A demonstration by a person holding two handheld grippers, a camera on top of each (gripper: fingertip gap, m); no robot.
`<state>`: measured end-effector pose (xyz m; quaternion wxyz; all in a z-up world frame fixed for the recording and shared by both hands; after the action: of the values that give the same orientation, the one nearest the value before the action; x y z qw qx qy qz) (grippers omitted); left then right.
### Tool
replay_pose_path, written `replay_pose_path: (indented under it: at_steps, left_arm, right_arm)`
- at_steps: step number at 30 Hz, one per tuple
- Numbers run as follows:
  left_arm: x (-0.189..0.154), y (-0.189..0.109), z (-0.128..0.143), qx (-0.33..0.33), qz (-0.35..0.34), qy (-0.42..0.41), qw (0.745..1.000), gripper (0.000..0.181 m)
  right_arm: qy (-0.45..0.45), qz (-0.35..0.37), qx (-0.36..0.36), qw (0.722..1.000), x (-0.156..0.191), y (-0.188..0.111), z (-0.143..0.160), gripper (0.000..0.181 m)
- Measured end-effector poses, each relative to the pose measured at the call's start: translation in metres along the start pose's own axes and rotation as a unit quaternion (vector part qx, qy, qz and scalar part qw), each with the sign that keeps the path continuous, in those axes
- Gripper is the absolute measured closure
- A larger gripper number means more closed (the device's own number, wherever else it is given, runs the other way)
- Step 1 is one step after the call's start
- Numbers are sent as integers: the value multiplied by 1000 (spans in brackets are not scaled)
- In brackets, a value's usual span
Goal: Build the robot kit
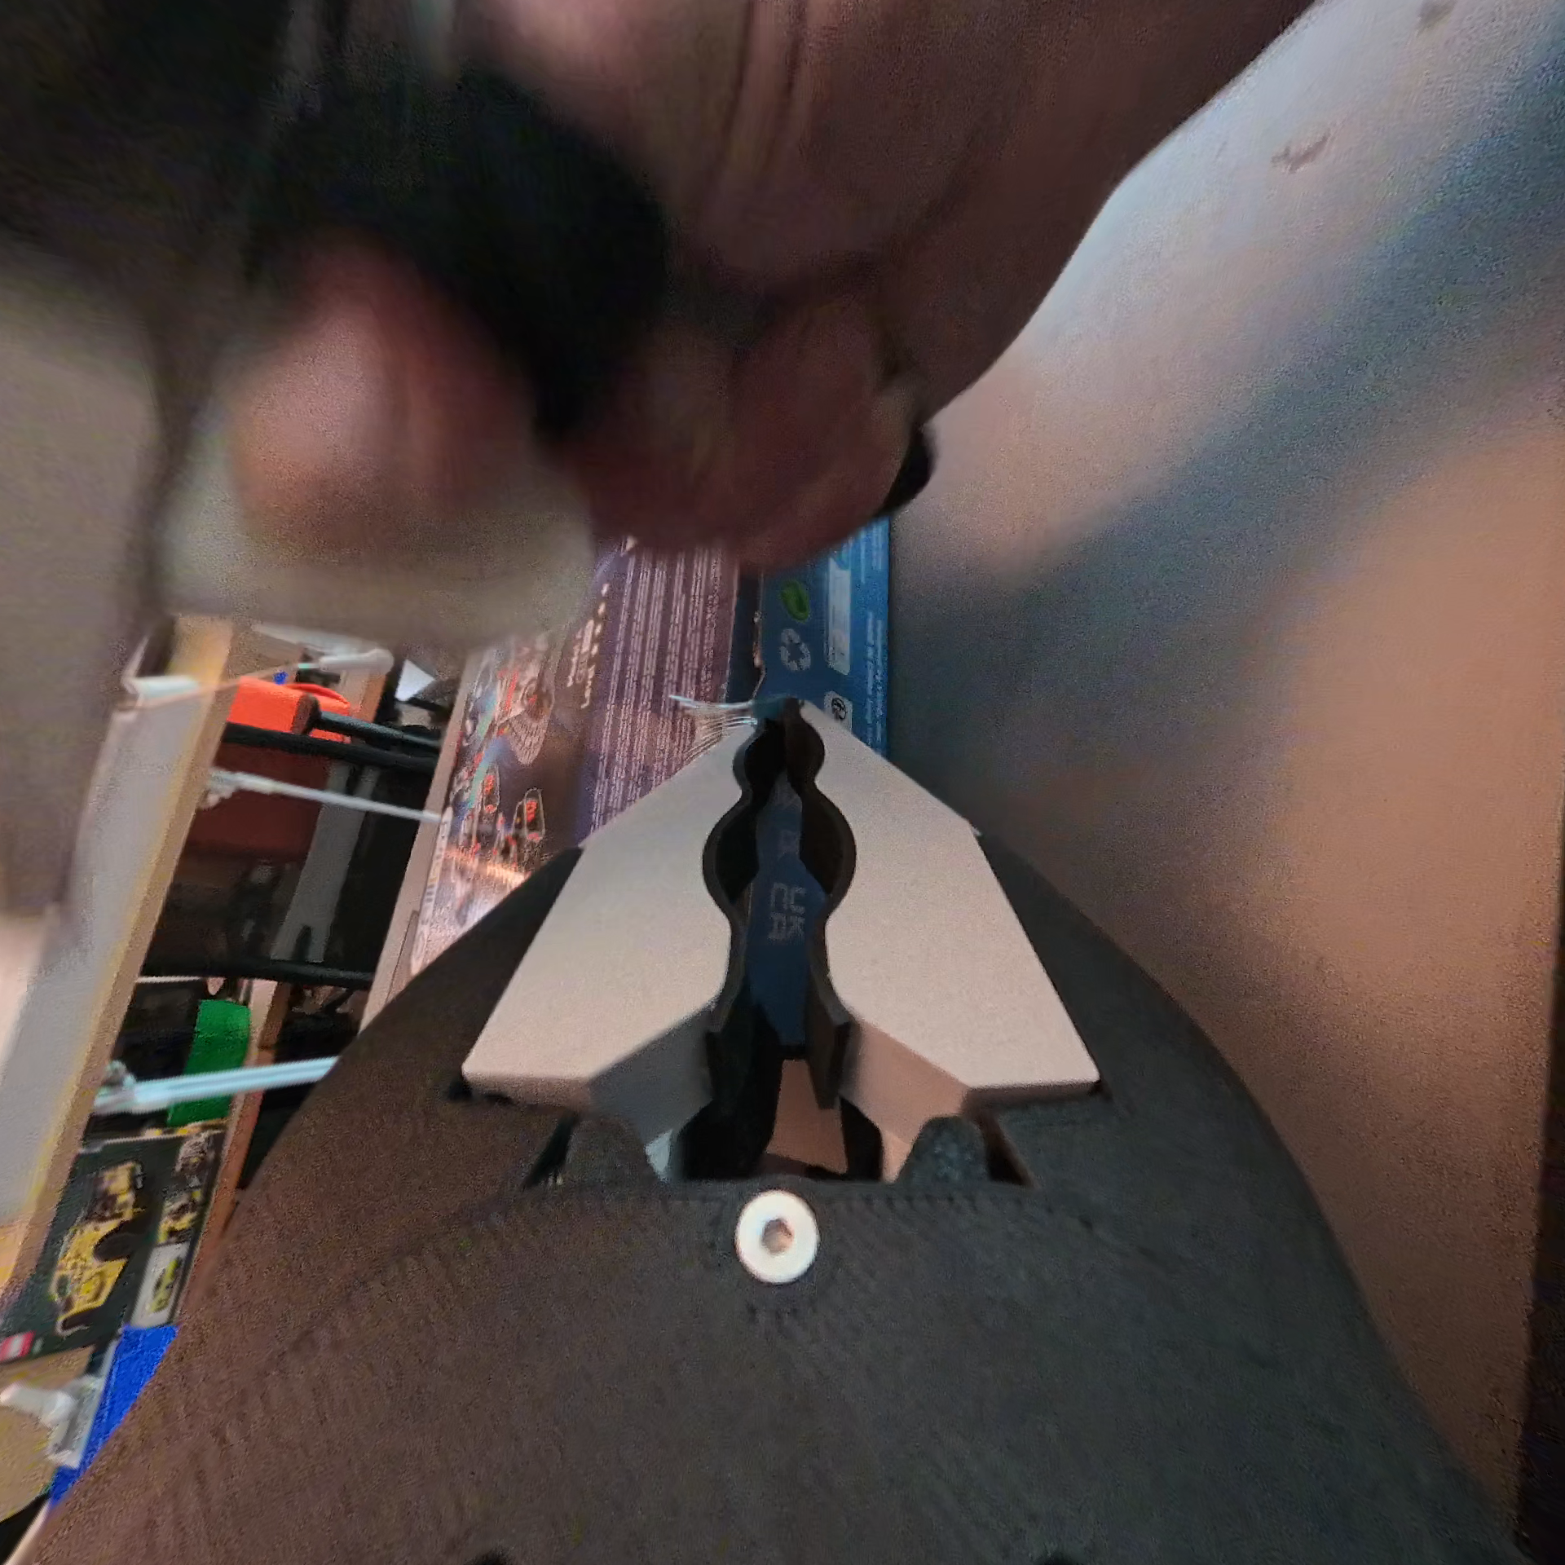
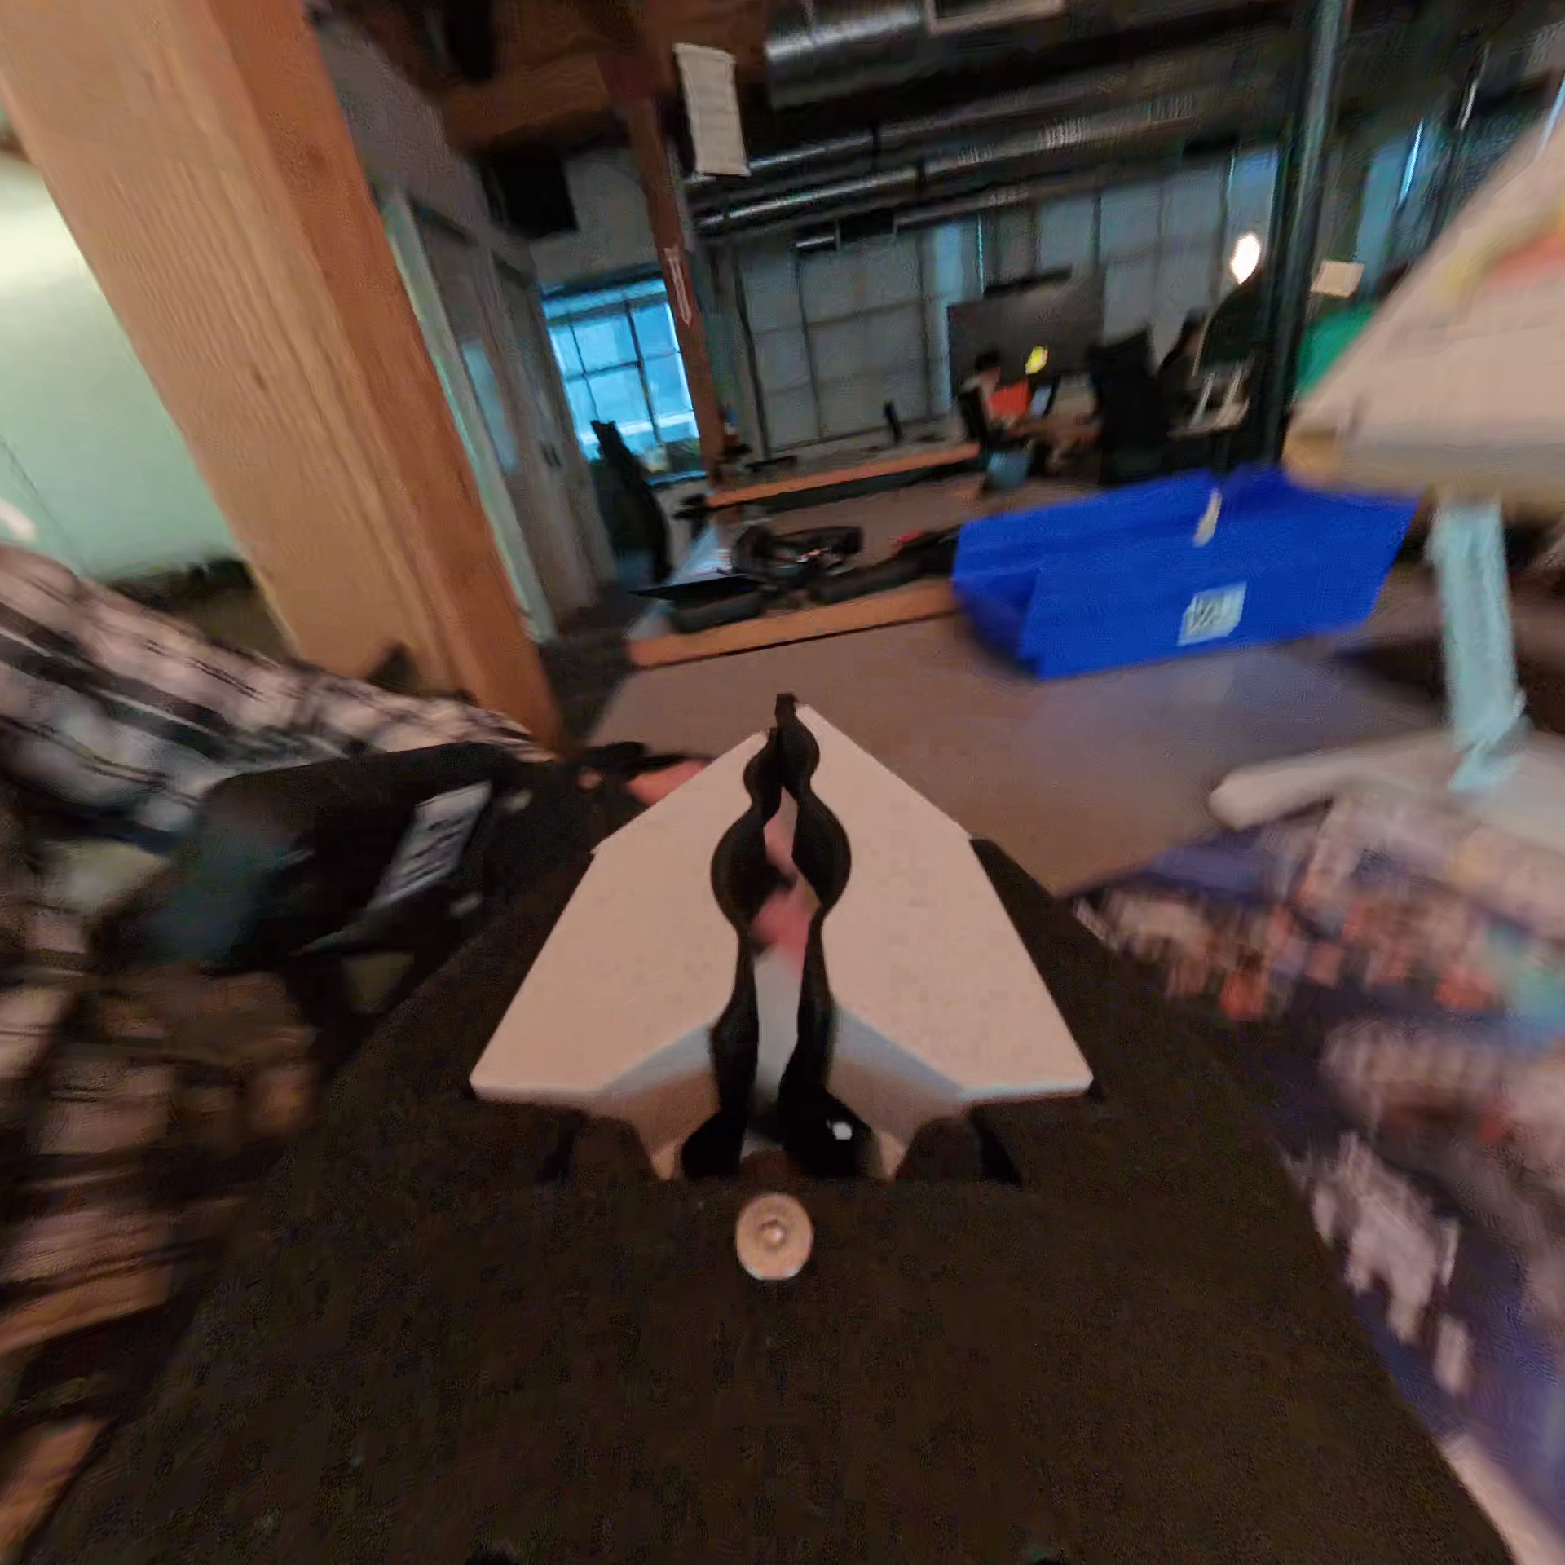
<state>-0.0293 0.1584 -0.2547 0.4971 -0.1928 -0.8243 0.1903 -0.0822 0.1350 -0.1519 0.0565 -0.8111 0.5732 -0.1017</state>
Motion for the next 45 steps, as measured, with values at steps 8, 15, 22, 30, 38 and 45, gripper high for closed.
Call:
replay_pose_path:
  at_steps: [8,15,22,30,38,45]
  left_arm:
    - [-2,-4,-3,-6,51,-35,998,181]
    - [-1,-10,-10,7,140,-168,976,174]
    - [1,-9,-14,32,158,-254,954,174]
    - [7,-6,-15,0,159,-252,955,181]
    - [-6,-17,-40,-45,166,-188,967,181]
    - [50,-49,-14,-51,152,-144,977,168]
  right_arm:
    - [-59,189,157,967,-44,-43,33,181]
    - [-54,224,271,935,-79,-79,73,164]
    - [-47,200,305,930,-80,-73,82,176]
    - [-46,180,352,918,-81,-66,94,181]
    - [-56,172,348,920,-78,-62,93,181]
    - [-92,181,314,927,-70,-66,84,173]
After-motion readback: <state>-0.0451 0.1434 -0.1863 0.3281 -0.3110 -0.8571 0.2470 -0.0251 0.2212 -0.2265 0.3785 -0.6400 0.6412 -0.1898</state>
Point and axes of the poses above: each gripper's, where its closed fingertips meet, y out along the fingers, z out of its underside, x = y × z across the jaws, the point moved 1 cm from there along -y, back along the fingers, and after that the axes turned 14 degrees about x, right-handed, at the moved point
